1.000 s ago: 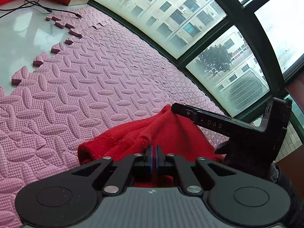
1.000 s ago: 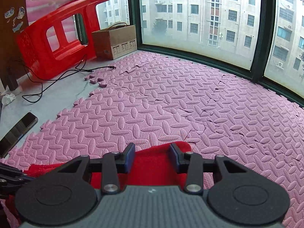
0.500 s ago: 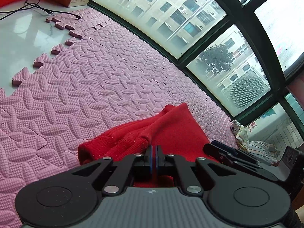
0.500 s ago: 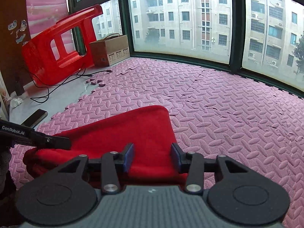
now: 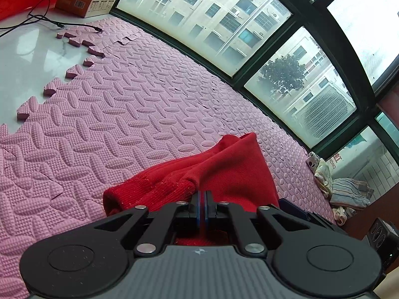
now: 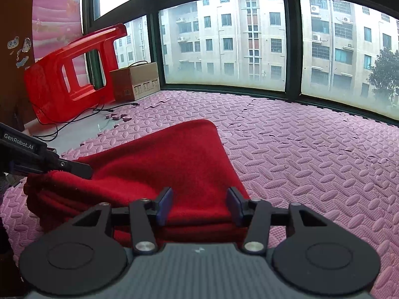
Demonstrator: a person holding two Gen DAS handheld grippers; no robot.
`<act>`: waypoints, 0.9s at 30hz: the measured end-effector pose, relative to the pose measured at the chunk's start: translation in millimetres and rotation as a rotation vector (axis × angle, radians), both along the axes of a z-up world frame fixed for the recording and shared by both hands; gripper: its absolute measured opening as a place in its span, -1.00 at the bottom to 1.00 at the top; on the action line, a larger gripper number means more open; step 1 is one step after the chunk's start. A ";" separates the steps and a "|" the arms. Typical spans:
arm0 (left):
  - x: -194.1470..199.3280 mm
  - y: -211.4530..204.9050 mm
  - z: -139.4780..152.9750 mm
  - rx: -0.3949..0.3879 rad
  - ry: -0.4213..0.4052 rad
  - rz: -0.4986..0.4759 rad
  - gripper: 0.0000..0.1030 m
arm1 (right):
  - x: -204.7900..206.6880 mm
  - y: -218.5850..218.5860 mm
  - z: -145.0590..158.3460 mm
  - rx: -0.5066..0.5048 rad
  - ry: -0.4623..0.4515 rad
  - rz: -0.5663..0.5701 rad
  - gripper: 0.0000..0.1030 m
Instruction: Fold clothes
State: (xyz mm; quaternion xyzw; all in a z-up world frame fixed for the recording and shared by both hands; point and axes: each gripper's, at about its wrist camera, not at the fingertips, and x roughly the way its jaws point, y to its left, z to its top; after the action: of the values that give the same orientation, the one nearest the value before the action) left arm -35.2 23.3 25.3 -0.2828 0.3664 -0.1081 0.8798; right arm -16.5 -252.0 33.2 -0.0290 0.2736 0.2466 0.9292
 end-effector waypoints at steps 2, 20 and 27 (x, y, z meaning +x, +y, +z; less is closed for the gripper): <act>0.1 -0.9 1.2 0.006 0.001 0.000 -0.89 | -1.0 -1.1 6.3 0.009 -0.004 -0.006 0.21; -2.3 -6.6 3.1 0.066 -0.020 -0.035 -0.89 | -32.1 44.1 -4.9 -0.028 -0.031 0.107 0.53; -2.8 -5.9 2.9 0.063 -0.023 -0.034 -0.89 | -43.3 40.4 8.6 -0.001 -0.024 0.106 0.53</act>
State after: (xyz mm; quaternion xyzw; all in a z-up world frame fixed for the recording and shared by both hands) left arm -38.0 17.3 28.2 -0.2472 0.3641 -0.1146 0.8906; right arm -59.7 -211.6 41.8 -0.0471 0.2607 0.2948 0.9181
